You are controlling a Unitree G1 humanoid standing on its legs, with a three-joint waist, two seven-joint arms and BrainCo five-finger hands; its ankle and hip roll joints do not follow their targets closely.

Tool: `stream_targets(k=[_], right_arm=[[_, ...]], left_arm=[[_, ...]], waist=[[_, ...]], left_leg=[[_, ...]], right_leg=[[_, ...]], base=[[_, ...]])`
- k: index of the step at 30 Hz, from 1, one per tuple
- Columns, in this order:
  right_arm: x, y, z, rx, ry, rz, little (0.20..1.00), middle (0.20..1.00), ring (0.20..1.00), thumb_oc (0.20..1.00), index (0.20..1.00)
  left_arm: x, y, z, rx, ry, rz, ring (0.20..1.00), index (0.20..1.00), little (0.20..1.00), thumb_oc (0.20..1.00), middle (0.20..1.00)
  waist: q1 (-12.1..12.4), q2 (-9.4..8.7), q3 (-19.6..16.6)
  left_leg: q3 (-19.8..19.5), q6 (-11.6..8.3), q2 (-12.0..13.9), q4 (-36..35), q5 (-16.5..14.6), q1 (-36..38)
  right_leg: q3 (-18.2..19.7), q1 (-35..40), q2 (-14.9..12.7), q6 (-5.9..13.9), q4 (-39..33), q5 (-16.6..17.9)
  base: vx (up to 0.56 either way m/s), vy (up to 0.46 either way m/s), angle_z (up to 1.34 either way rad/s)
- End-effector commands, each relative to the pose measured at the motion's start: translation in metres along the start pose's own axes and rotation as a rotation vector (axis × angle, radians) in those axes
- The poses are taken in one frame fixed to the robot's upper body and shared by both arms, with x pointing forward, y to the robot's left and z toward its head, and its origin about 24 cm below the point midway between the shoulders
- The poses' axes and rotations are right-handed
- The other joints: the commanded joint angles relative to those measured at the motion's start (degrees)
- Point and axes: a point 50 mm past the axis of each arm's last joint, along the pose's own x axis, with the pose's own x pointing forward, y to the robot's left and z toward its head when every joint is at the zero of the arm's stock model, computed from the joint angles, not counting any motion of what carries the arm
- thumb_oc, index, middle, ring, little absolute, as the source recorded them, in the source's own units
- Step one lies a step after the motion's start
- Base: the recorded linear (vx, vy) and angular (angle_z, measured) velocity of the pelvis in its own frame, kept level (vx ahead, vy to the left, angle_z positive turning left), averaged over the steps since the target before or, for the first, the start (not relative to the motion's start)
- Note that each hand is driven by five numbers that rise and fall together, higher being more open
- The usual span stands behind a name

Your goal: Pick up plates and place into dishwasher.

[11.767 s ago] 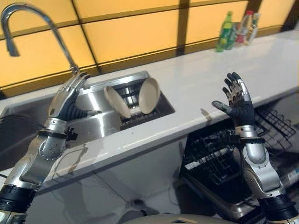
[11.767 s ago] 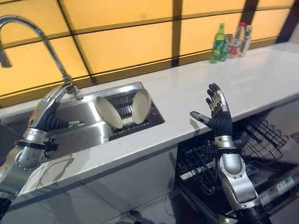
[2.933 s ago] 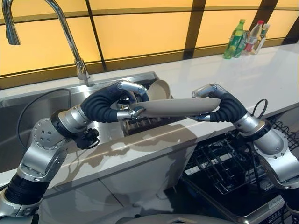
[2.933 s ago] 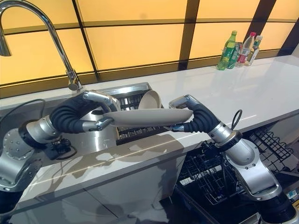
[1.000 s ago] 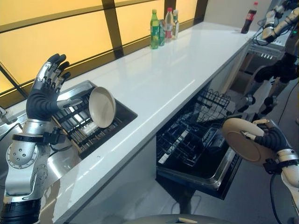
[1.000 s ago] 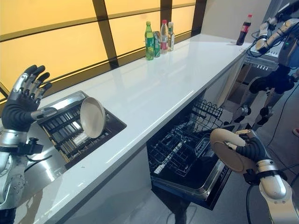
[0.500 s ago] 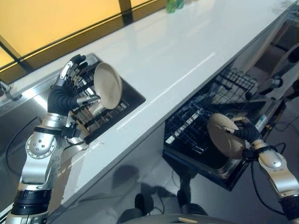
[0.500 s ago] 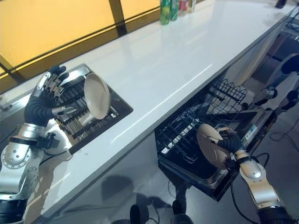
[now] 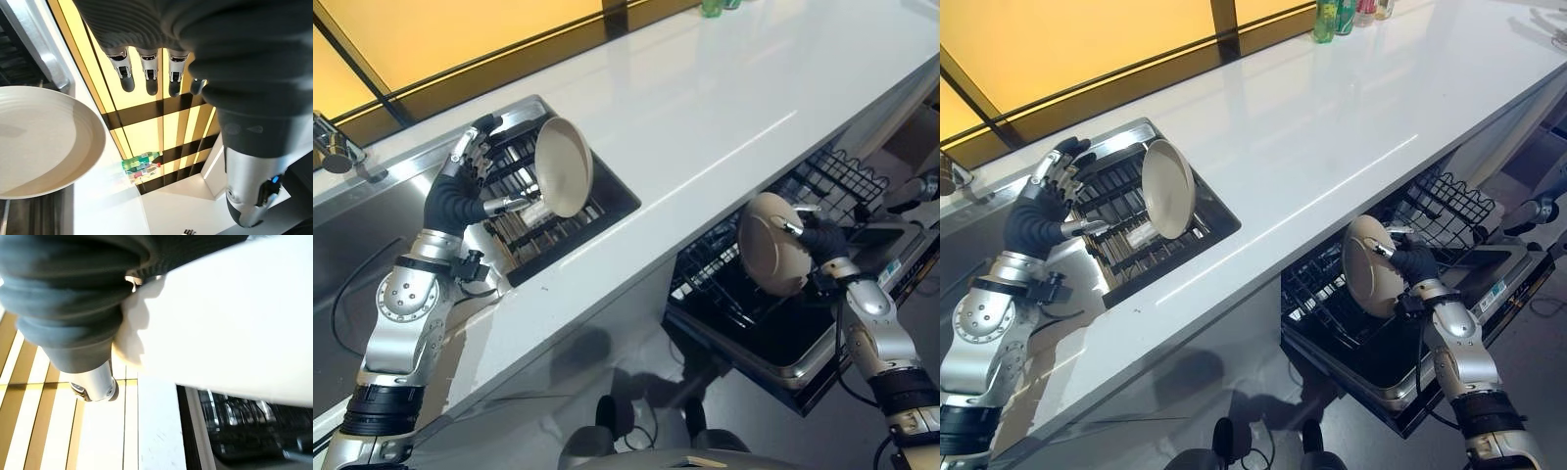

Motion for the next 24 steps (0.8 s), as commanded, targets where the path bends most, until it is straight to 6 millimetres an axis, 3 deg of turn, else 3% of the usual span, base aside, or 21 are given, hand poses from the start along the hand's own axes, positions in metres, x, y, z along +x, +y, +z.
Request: stream_targets(k=[1, 8, 13, 17, 24], right_arm=[[0.003, 0.013, 0.01, -0.05, -0.047, 0.093, 0.2, 0.2, 0.2, 0.2, 0.2], [-0.011, 0.018, -0.021, 0.007, 0.084, 0.211, 0.2, 0.2, 0.2, 0.2, 0.2], [-0.013, 0.012, -0.037, -0.123, 0.208, 0.219, 0.2, 0.2, 0.2, 0.2, 0.2], [-0.007, 0.003, -0.041, -0.251, 0.282, 0.191, 0.2, 0.2, 0.2, 0.2, 0.2], [0.013, -0.016, -0.042, -0.297, 0.32, -0.003, 0.2, 0.2, 0.2, 0.2, 0.2]], left_arm=[[0.006, -0.005, 0.003, -0.013, -0.022, -0.035, 1.0, 1.0, 1.0, 1.0, 1.0], [0.007, -0.006, 0.004, -0.005, -0.043, -0.026, 1.0, 1.0, 1.0, 1.0, 1.0], [0.013, -0.011, 0.008, -0.012, -0.051, -0.039, 1.0, 1.0, 1.0, 1.0, 1.0], [0.025, -0.013, 0.015, -0.005, -0.091, -0.026, 1.0, 1.0, 1.0, 1.0, 1.0], [0.045, -0.012, 0.032, 0.017, -0.168, -0.007, 1.0, 1.0, 1.0, 1.0, 1.0]], waist=[[1.01, -1.04, -4.66], [0.7, -0.33, -1.69], [0.95, -0.04, -0.6], [0.6, 0.75, 2.23], [0.45, 1.96, 6.96]], left_leg=[[-6.64, 2.37, -2.01, 2.59, -0.6, -5.41], [-6.86, 2.32, -2.37, 3.03, -0.32, -6.22], [-7.23, 2.06, -2.78, 3.29, -0.16, -6.82], [-7.2, 1.89, -3.02, 3.57, 0.21, -8.85], [-7.04, 2.22, -3.26, 3.75, 0.9, -11.81]], right_leg=[[-4.91, -3.04, -1.19, 1.05, 5.71, -4.11], [-4.61, -3.66, -1.42, 0.97, 6.23, -4.01], [-4.7, -3.87, -1.97, 1.37, 5.82, -3.52], [-3.76, -5.74, -2.24, 1.58, 5.86, -2.9], [-2.88, -8.93, -2.49, 1.26, 6.27, -1.75]], base=[[0.08, 0.018, 0.02], [-0.02, 0.013, 0.01], [-0.01, 0.001, 0.0], [-0.16, 0.013, 0.04], [-0.17, -0.017, 0.0]])
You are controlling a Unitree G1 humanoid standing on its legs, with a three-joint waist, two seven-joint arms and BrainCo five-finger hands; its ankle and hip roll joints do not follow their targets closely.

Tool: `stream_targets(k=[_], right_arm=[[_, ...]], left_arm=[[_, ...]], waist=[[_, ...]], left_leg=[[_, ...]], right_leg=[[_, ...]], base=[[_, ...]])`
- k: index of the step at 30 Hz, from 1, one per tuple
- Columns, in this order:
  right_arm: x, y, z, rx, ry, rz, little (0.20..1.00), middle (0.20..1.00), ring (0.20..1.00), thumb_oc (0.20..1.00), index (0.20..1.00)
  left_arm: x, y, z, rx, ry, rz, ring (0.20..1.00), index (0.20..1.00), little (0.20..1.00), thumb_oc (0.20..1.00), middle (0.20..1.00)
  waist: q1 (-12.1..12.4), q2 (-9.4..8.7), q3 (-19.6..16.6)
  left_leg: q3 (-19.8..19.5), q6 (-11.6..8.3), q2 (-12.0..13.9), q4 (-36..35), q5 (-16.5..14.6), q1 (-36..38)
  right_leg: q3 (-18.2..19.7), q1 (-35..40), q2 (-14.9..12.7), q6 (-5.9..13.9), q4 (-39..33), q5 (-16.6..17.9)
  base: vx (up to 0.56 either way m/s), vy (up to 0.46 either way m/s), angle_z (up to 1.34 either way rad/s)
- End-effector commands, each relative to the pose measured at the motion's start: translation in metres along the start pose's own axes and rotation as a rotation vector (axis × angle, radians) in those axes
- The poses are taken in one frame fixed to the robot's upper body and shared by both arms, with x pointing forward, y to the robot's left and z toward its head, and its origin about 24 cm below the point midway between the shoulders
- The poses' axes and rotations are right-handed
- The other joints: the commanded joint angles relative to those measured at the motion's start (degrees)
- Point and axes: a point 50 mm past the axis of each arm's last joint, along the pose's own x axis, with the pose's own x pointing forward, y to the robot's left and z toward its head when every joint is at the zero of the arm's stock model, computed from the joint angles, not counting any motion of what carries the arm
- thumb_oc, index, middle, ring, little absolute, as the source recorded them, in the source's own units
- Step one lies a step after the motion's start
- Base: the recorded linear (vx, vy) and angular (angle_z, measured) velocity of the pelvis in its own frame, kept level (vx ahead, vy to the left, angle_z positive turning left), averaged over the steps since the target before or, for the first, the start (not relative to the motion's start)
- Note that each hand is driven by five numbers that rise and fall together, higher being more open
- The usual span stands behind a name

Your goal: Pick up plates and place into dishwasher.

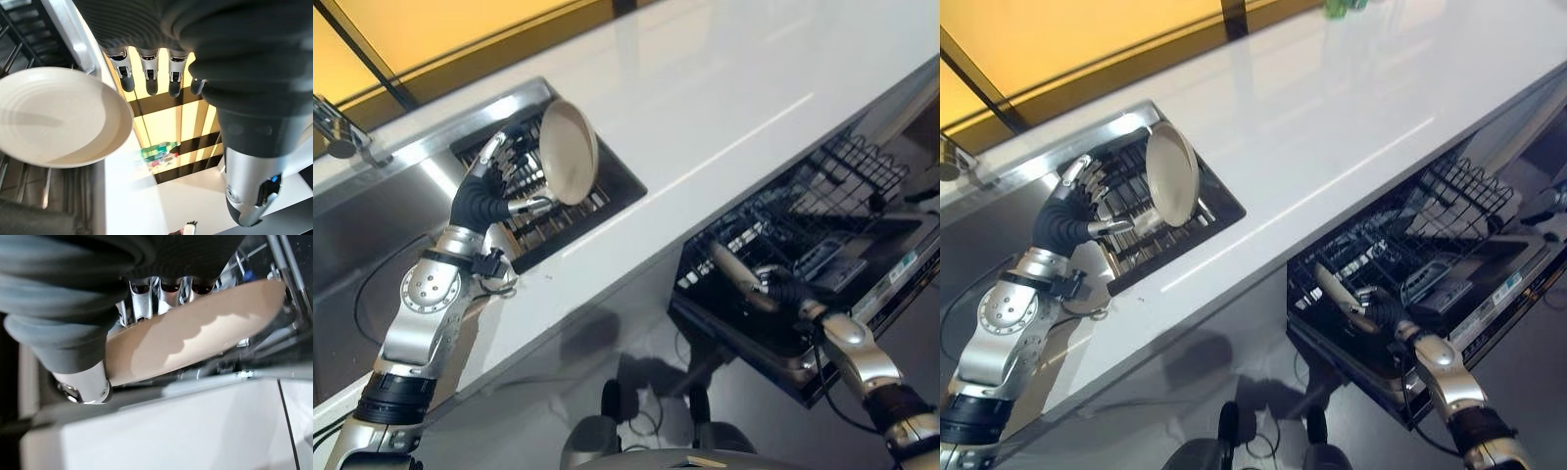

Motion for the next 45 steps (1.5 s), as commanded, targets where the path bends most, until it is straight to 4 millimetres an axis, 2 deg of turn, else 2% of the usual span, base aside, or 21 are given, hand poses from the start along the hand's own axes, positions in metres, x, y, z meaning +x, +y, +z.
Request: stream_targets(k=[1, 5, 10, 11, 12, 13, 14, 24, 30, 33, 36, 38, 41, 43, 45], right_arm=[[0.004, -0.014, 0.003, -0.052, 0.023, -0.102, 0.2, 0.2, 0.2, 0.2, 0.2], [0.002, -0.02, 0.002, -0.026, 0.001, -0.185, 0.2, 0.2, 0.2, 0.2, 0.2], [-0.008, -0.023, -0.003, 0.005, -0.017, -0.25, 0.2, 0.2, 0.2, 0.2, 0.2], [-0.014, -0.026, -0.006, 0.03, -0.031, -0.287, 0.266, 0.266, 0.266, 0.266, 0.266], [-0.016, -0.027, -0.006, 0.045, -0.039, -0.309, 0.573, 0.573, 0.573, 0.573, 0.573], [-0.018, -0.029, -0.004, 0.06, -0.05, -0.326, 0.956, 0.956, 0.956, 0.956, 0.956], [-0.02, -0.03, -0.003, 0.071, -0.065, -0.344, 1.0, 1.0, 1.0, 1.0, 1.0], [-0.047, -0.028, 0.008, 0.037, -0.155, -0.457, 1.0, 1.0, 1.0, 1.0, 1.0], [-0.066, -0.02, 0.052, -0.021, -0.37, -0.501, 1.0, 1.0, 1.0, 1.0, 1.0], [-0.081, -0.02, 0.071, -0.046, -0.476, -0.499, 1.0, 1.0, 1.0, 1.0, 1.0], [-0.091, -0.019, 0.086, -0.084, -0.551, -0.49, 1.0, 1.0, 1.0, 1.0, 1.0], [-0.095, -0.014, 0.096, -0.098, -0.614, -0.459, 1.0, 1.0, 1.0, 1.0, 1.0], [-0.099, -0.006, 0.107, -0.064, -0.716, -0.4, 1.0, 1.0, 1.0, 1.0, 1.0], [-0.101, 0.0, 0.119, -0.052, -0.781, -0.371, 1.0, 1.0, 1.0, 1.0, 1.0], [-0.101, 0.003, 0.13, -0.044, -0.84, -0.347, 1.0, 1.0, 1.0, 1.0, 1.0]], left_arm=[[0.02, 0.007, 0.027, 0.019, -0.142, 0.027, 1.0, 1.0, 1.0, 1.0, 1.0], [0.018, 0.01, 0.03, 0.022, -0.155, 0.035, 1.0, 1.0, 1.0, 1.0, 1.0], [0.01, 0.012, 0.025, 0.012, -0.139, 0.04, 1.0, 1.0, 1.0, 1.0, 1.0], [0.007, 0.012, 0.023, 0.007, -0.128, 0.038, 1.0, 1.0, 1.0, 1.0, 1.0], [0.004, 0.012, 0.021, 0.008, -0.119, 0.038, 1.0, 1.0, 1.0, 1.0, 1.0], [0.003, 0.012, 0.019, 0.008, -0.111, 0.038, 1.0, 1.0, 1.0, 1.0, 1.0], [0.001, 0.012, 0.017, 0.006, -0.102, 0.04, 1.0, 1.0, 1.0, 1.0, 1.0], [-0.033, 0.015, -0.006, -0.001, 0.008, 0.06, 1.0, 1.0, 1.0, 1.0, 1.0], [-0.052, 0.024, -0.009, 0.117, 0.024, 0.107, 1.0, 1.0, 1.0, 1.0, 1.0], [-0.056, 0.026, -0.002, 0.273, -0.004, 0.096, 1.0, 1.0, 1.0, 1.0, 1.0], [-0.058, 0.033, 0.003, 0.306, -0.012, 0.109, 1.0, 1.0, 1.0, 1.0, 1.0], [-0.061, 0.038, 0.004, 0.327, -0.008, 0.133, 1.0, 1.0, 1.0, 1.0, 1.0], [-0.071, 0.047, 0.009, 0.437, -0.017, 0.18, 1.0, 1.0, 1.0, 1.0, 1.0], [-0.07, 0.052, 0.018, 0.577, -0.064, 0.2, 1.0, 1.0, 1.0, 1.0, 1.0], [-0.065, 0.06, 0.026, 0.667, -0.1, 0.239, 1.0, 1.0, 1.0, 1.0, 1.0]], waist=[[0.32, -0.1, 1.42], [0.04, 0.4, 1.92], [-0.4, 0.18, 0.55], [-0.59, -0.02, -0.21], [-0.75, -0.16, -0.67], [-0.88, -0.32, -1.06], [-1.03, -0.47, -1.51], [-1.98, -2.71, -7.39], [-3.1, -3.66, -9.75], [-3.84, -3.86, -10.83], [-4.29, -4.11, -11.98], [-3.76, -4.36, -12.54], [-1.83, -4.45, -12.79], [-1.12, -4.56, -12.88], [-0.77, -4.79, -13.21]], left_leg=[[-6.05, 2.16, -2.92, 3.82, -1.56, -6.22], [-5.87, 2.39, -3.06, 4.04, -1.55, -6.34], [-5.37, 2.42, -3.12, 3.4, -1.77, -4.56], [-5.13, 2.44, -3.16, 3.22, -1.9, -3.73], [-4.98, 2.49, -3.17, 3.21, -2.07, -3.24], [-4.9, 2.54, -3.2, 3.28, -2.25, -2.82], [-4.85, 2.61, -3.27, 3.45, -2.5, -2.38], [-4.02, 3.2, -3.49, 5.75, -5.22, 1.95], [-2.59, 3.88, -3.98, 6.78, -6.69, 3.48], [-1.02, 4.24, -4.18, 6.64, -7.44, 4.69], [0.23, 4.6, -4.17, 5.57, -7.64, 6.01], [1.86, 4.65, -3.92, 5.25, -7.77, 6.81], [5.29, 4.64, -2.87, 4.58, -7.87, 8.45], [5.52, 5.09, -2.78, 4.54, -7.51, 8.43], [4.96, 5.13, -2.77, 4.7, -6.98, 7.94]], right_leg=[[-2.26, -3.99, -2.1, 1.03, 6.47, -4.12], [-2.23, -4.25, -2.15, 0.77, 6.76, -3.91], [-2.48, -2.87, -2.06, 0.73, 6.18, -3.89], [-2.51, -2.16, -1.97, 0.76, 5.9, -3.91], [-2.45, -1.77, -1.89, 0.74, 5.83, -3.94], [-2.38, -1.4, -1.83, 0.73, 5.75, -3.96], [-2.27, -1.02, -1.79, 0.73, 5.67, -3.97], [-1.64, 3.28, -1.92, 0.98, 5.01, -4.37], [0.18, 4.38, -2.39, 1.67, 4.5, -3.85], [0.62, 4.96, -3.02, 2.32, 4.21, -3.64], [0.36, 5.15, -3.41, 2.91, 4.05, -3.34], [-2.69, 5.11, -3.79, 3.31, 5.13, -3.67], [-10.58, 4.89, -5.12, 4.14, 10.72, -4.83], [-11.54, 3.61, -4.85, 4.08, 14.83, -5.32], [-11.61, 3.28, -3.93, 3.13, 15.15, -6.31]], base=[[-0.12, 0.002, -0.01], [-0.06, 0.006, 0.0], [0.02, 0.006, -0.01], [0.06, 0.012, 0.02], [0.06, 0.017, 0.03], [0.06, 0.023, 0.0], [0.06, 0.029, -0.04], [0.09, 0.048, -0.07], [0.0, 0.116, -0.1], [-0.02, 0.187, -0.09], [-0.05, 0.132, -0.07], [-0.08, 0.054, -0.08], [-0.13, -0.042, -0.61], [-0.19, -0.116, -0.87], [-0.15, -0.169, -0.37]])
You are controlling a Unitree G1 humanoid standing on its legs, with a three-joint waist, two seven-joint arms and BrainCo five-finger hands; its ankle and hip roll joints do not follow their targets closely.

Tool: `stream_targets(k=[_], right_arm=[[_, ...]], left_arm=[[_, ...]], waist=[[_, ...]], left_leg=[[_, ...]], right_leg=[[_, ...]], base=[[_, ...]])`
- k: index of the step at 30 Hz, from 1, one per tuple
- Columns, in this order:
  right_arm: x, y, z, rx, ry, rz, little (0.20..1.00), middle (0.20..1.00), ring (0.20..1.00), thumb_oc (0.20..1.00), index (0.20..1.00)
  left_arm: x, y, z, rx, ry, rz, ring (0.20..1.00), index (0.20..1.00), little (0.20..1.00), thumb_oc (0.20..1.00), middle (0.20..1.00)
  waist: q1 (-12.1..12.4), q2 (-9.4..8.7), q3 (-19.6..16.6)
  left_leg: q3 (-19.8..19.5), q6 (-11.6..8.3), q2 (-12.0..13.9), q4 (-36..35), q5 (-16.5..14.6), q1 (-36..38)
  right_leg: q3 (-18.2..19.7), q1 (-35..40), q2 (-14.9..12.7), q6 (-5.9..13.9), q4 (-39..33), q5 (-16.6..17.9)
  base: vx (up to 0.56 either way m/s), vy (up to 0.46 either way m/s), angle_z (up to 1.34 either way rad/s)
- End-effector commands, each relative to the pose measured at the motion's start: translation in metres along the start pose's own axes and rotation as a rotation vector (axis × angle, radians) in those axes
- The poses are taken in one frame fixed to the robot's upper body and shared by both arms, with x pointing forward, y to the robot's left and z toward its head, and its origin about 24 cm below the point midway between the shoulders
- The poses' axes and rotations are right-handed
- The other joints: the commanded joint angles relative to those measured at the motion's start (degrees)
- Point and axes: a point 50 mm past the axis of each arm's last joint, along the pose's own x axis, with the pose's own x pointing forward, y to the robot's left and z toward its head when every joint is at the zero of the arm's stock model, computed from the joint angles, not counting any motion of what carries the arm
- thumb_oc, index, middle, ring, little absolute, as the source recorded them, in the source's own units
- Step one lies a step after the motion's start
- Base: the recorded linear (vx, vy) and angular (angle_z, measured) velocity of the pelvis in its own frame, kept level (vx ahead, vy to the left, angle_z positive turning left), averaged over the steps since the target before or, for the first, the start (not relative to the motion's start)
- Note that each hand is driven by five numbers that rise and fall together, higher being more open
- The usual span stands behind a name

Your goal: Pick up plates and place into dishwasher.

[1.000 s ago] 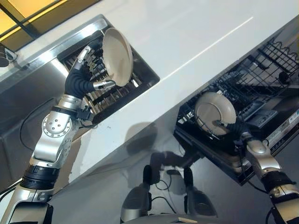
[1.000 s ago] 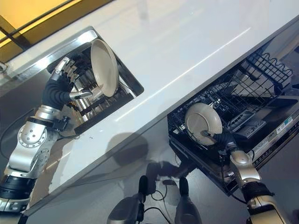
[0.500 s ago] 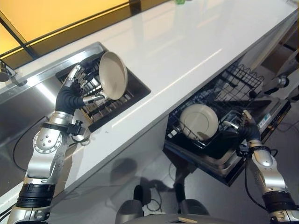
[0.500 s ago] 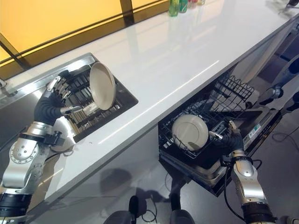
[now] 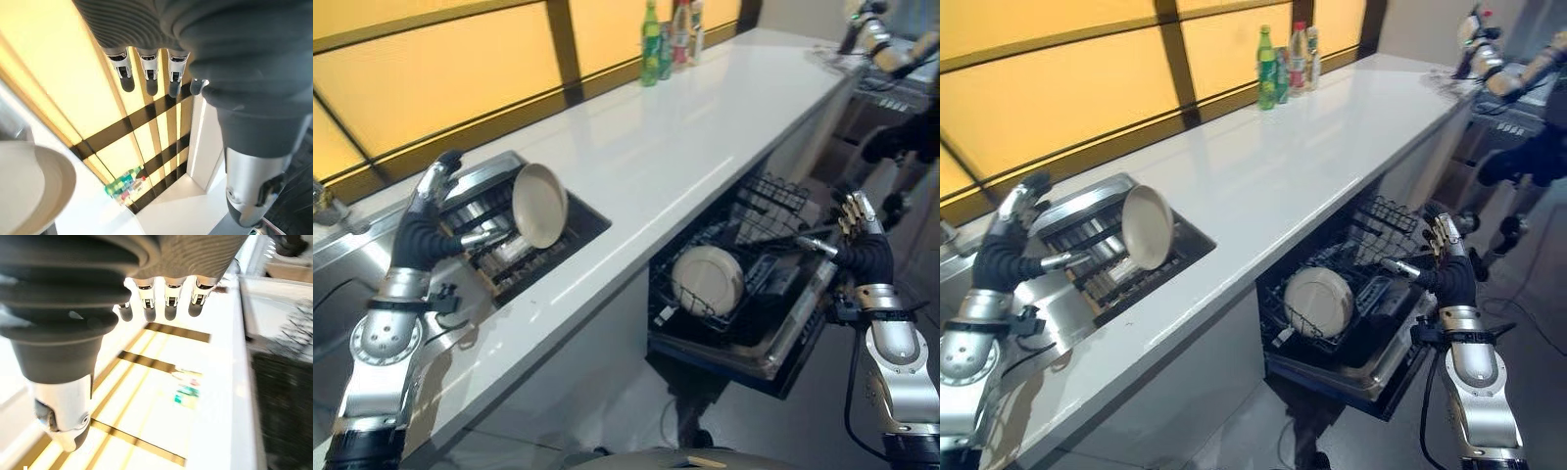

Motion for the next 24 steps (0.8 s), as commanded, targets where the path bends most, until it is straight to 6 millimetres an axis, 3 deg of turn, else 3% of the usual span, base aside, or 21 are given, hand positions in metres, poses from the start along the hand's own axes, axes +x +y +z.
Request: stream_targets(k=[1, 7, 10, 13, 16, 18, 20, 24], right_arm=[[0.019, 0.005, 0.05, 0.072, -0.294, 0.042, 1.0, 1.0, 1.0, 1.0, 1.0], [0.029, 0.029, 0.068, 0.151, -0.417, 0.137, 1.0, 1.0, 1.0, 1.0, 1.0], [0.033, 0.032, 0.072, 0.144, -0.42, 0.177, 1.0, 1.0, 1.0, 1.0, 1.0], [0.032, 0.034, 0.072, 0.141, -0.42, 0.214, 1.0, 1.0, 1.0, 1.0, 1.0], [0.037, 0.041, 0.071, 0.16, -0.415, 0.244, 1.0, 1.0, 1.0, 1.0, 1.0], [0.038, 0.042, 0.072, 0.158, -0.412, 0.264, 1.0, 1.0, 1.0, 1.0, 1.0], [0.038, 0.04, 0.072, 0.161, -0.397, 0.279, 1.0, 1.0, 1.0, 1.0, 1.0], [0.034, 0.035, 0.065, 0.156, -0.371, 0.288, 1.0, 1.0, 1.0, 1.0, 1.0]], left_arm=[[0.022, 0.03, 0.018, 0.236, -0.164, 0.122, 1.0, 1.0, 1.0, 1.0, 1.0], [0.03, 0.023, 0.006, 0.248, -0.146, 0.199, 1.0, 1.0, 1.0, 1.0, 1.0], [0.029, 0.018, 0.0, 0.217, -0.121, 0.216, 1.0, 1.0, 1.0, 1.0, 1.0], [0.018, 0.017, -0.005, 0.234, -0.099, 0.217, 1.0, 1.0, 1.0, 1.0, 1.0], [0.011, 0.019, -0.01, 0.299, -0.072, 0.222, 1.0, 1.0, 1.0, 1.0, 1.0], [0.01, 0.023, -0.01, 0.328, -0.061, 0.226, 1.0, 1.0, 1.0, 1.0, 1.0], [0.009, 0.028, -0.012, 0.296, -0.036, 0.226, 1.0, 1.0, 1.0, 1.0, 1.0], [0.0, 0.033, -0.021, 0.349, 0.004, 0.221, 1.0, 1.0, 1.0, 1.0, 1.0]], waist=[[0.16, -0.75, -2.22], [1.28, -0.5, -2.96], [1.55, -0.89, -2.78], [2.15, -0.8, -1.68], [3.45, 0.0, -0.96], [4.27, 0.74, -0.7], [4.77, 1.17, -0.51], [4.45, 1.38, -0.61]], left_leg=[[-6.66, 4.08, -3.27, 5.72, -2.98, -5.07], [-8.21, 0.94, -1.47, 5.8, -0.63, -6.9], [-8.09, -0.32, -1.34, 11.47, -0.74, -9.07], [-10.9, -0.47, -2.25, 16.79, 1.25, -12.2], [-14.33, -0.12, -2.04, 11.6, 3.29, -11.95], [-15.39, -1.31, -0.43, 7.1, 8.27, -13.81], [-16.69, -1.83, -0.1, 5.75, 10.41, -15.47], [-16.19, -1.6, -1.23, 6.14, 6.47, -14.61]], right_leg=[[-2.37, 0.46, 0.15, 0.84, 9.12, -6.43], [-1.81, 3.35, 2.76, -1.57, 2.71, -6.24], [-2.19, 3.58, 2.94, -2.79, 2.28, -6.49], [-1.43, 3.06, 3.61, -3.68, 3.06, -6.47], [0.34, 3.05, 4.68, -3.87, 3.53, -7.12], [0.79, 3.56, 5.1, -3.96, 3.24, -7.58], [1.24, 3.98, 5.06, -4.03, 3.41, -8.42], [1.29, 3.4, 3.67, -3.38, 4.99, -9.7]], base=[[-0.13, -0.243, -0.19], [-0.09, -0.21, -0.12], [-0.05, -0.107, -0.02], [-0.01, -0.031, -0.15], [0.08, 0.071, -0.47], [0.12, 0.155, -0.45], [0.2, 0.213, -0.52], [0.22, 0.224, -0.34]])
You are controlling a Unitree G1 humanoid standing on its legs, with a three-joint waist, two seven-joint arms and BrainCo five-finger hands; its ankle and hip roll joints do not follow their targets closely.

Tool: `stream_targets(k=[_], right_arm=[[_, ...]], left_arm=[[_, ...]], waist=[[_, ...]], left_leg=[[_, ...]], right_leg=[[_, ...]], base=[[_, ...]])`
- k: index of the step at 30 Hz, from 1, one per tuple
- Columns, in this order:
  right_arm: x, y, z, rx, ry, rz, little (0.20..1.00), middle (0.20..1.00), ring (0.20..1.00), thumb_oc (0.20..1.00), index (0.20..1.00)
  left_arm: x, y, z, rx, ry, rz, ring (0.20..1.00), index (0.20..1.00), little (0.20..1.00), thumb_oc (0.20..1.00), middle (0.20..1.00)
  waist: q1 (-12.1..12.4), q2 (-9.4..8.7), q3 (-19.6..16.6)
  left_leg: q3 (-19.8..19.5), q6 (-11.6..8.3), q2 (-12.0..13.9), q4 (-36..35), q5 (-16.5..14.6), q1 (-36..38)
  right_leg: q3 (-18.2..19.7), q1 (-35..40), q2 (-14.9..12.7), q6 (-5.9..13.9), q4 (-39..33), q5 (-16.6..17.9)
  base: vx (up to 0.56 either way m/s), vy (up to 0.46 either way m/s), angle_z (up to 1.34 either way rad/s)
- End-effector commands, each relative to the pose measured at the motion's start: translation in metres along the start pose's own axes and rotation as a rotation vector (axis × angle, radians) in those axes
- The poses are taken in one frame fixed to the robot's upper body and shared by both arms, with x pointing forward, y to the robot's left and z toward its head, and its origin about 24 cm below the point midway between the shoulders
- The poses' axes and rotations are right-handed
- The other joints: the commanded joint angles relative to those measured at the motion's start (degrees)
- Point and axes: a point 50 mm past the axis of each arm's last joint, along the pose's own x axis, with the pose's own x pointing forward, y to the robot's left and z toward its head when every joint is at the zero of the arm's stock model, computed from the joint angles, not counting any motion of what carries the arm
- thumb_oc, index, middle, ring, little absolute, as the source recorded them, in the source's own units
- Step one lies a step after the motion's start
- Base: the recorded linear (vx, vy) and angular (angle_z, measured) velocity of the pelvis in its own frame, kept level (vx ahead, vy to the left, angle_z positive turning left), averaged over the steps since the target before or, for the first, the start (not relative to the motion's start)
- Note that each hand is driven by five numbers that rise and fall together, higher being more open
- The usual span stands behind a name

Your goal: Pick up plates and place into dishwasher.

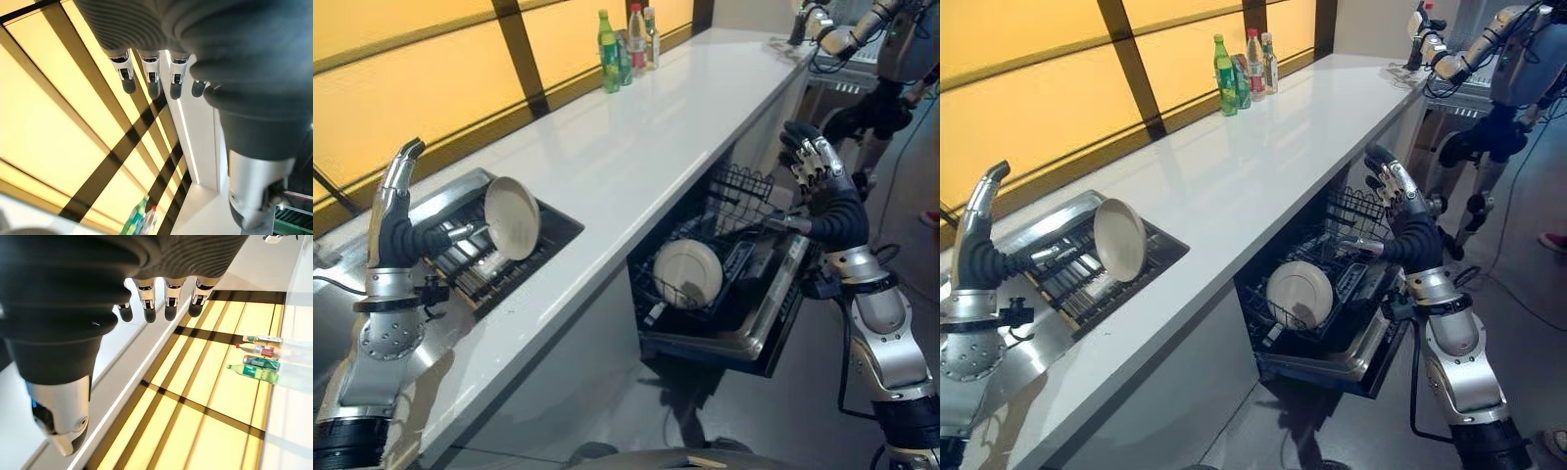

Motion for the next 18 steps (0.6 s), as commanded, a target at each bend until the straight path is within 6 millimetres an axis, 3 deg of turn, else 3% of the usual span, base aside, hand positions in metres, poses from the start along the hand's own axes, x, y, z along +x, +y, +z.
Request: stream_targets(k=[1, 6, 12, 18], right_arm=[[0.003, -0.003, 0.018, 0.026, -0.104, 0.01, 1.0, 1.0, 1.0, 1.0, 1.0], [-0.004, -0.007, 0.015, 0.016, -0.063, -0.024, 1.0, 1.0, 1.0, 1.0, 1.0], [-0.001, -0.006, 0.014, -0.018, -0.051, -0.022, 1.0, 1.0, 1.0, 1.0, 1.0], [0.007, -0.014, 0.017, 0.005, -0.071, -0.024, 1.0, 1.0, 1.0, 1.0, 1.0]], left_arm=[[0.006, 0.026, -0.005, 0.088, -0.031, 0.066, 1.0, 1.0, 1.0, 1.0, 1.0], [0.007, 0.032, -0.005, 0.204, -0.075, 0.03, 1.0, 1.0, 1.0, 1.0, 1.0], [0.017, 0.027, -0.003, 0.238, -0.096, 0.037, 1.0, 1.0, 1.0, 1.0, 1.0], [0.031, 0.024, -0.005, 0.401, -0.117, 0.084, 1.0, 1.0, 1.0, 1.0, 1.0]], waist=[[-1.22, -1.19, -0.68], [-1.68, -0.75, -0.03], [-2.59, 0.46, 2.66], [-3.13, 0.93, 6.3]], left_leg=[[-3.44, 0.69, -1.19, -7.61, 11.95, -8.3], [-3.73, 1.74, -2.59, -6.74, 8.92, -6.26], [-2.55, 3.34, -4.33, -4.66, 7.1, -8.2], [-1.67, 3.88, -5.35, -1.83, 6.31, -11.74]], right_leg=[[-1.83, 12.48, 0.9, 2.1, -16.19, 3.92], [-2.25, 10.29, -1.9, 4.15, -13.67, 4.22], [-1.49, 5.36, -5.61, 6.79, -10.36, 4.6], [-0.92, 2.64, -7.16, 7.74, -9.08, 5.13]], base=[[0.24, 0.224, -0.25], [0.21, 0.221, -0.13], [0.07, 0.21, -0.03], [-0.01, 0.129, 0.07]])
